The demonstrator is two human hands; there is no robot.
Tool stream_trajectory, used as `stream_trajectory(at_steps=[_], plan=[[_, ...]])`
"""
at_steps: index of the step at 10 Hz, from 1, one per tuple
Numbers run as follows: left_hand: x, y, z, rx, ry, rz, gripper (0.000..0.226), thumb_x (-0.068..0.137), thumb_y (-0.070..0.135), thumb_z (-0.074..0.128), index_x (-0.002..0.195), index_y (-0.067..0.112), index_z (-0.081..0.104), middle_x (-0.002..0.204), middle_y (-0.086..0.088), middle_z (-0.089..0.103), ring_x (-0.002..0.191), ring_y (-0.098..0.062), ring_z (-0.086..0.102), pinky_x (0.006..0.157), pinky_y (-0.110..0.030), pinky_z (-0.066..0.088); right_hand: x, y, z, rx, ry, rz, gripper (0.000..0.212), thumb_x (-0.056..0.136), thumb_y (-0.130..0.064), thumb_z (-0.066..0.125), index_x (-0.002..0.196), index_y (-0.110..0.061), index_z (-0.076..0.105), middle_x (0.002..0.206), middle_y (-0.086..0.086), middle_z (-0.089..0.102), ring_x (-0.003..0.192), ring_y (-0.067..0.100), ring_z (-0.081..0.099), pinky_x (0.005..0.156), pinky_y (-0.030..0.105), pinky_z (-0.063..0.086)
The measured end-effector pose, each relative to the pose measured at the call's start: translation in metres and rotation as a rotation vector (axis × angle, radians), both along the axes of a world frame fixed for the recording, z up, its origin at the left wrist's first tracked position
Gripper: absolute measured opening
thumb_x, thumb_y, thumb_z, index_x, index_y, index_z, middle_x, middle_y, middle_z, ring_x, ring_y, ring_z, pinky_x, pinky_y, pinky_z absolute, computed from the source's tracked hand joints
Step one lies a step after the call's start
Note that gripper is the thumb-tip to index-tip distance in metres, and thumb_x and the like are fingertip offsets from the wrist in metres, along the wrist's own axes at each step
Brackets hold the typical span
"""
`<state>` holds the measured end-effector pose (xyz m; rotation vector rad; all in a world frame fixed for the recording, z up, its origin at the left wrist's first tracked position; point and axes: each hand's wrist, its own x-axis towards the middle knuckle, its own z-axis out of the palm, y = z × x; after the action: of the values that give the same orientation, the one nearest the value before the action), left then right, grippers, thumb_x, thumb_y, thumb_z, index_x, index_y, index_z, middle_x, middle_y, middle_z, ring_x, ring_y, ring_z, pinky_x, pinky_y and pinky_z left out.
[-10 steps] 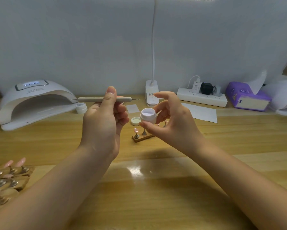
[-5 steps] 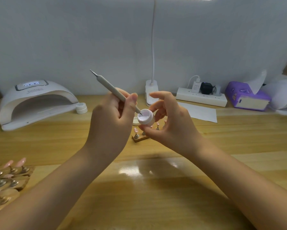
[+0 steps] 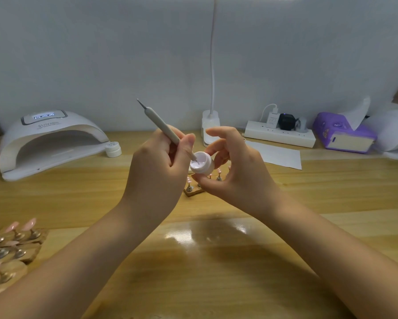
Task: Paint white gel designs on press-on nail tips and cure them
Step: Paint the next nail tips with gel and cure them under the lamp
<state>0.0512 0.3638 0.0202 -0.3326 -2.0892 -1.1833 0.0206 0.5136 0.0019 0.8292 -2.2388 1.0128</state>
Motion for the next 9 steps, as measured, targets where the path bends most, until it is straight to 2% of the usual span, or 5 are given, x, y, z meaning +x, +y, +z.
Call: stream_trajectory(at_steps=[7, 9], plan=[[-0.0019, -0.0003, -0.0038, -0.033, -0.015, -0.001, 0.017, 0.097, 0.031, 0.051, 0.085, 0.021, 0.056, 0.066, 0.006, 0.058, 0.066, -0.01, 0.057, 0.054, -0.021, 0.043, -0.0006, -0.0015, -0.0007, 0.014, 0.003, 0.0, 0.073, 0.07, -0.024, 0.085, 0.129, -0.014, 0.044, 0.096, -0.004, 0.062, 0.075, 0.005, 0.058, 0.071, 0.019, 0.053], [-0.0018, -0.0004, -0.0036, -0.027, -0.017, 0.002, 0.017, 0.098, 0.031, 0.051, 0.084, 0.022, 0.056, 0.064, 0.008, 0.057, 0.063, -0.006, 0.056, 0.051, -0.013, 0.04, -0.0001, -0.0014, 0.0001, 0.007, 0.003, 0.004, 0.072, 0.07, -0.022, 0.085, 0.129, -0.012, 0.044, 0.095, -0.003, 0.062, 0.074, 0.004, 0.058, 0.071, 0.02, 0.053]])
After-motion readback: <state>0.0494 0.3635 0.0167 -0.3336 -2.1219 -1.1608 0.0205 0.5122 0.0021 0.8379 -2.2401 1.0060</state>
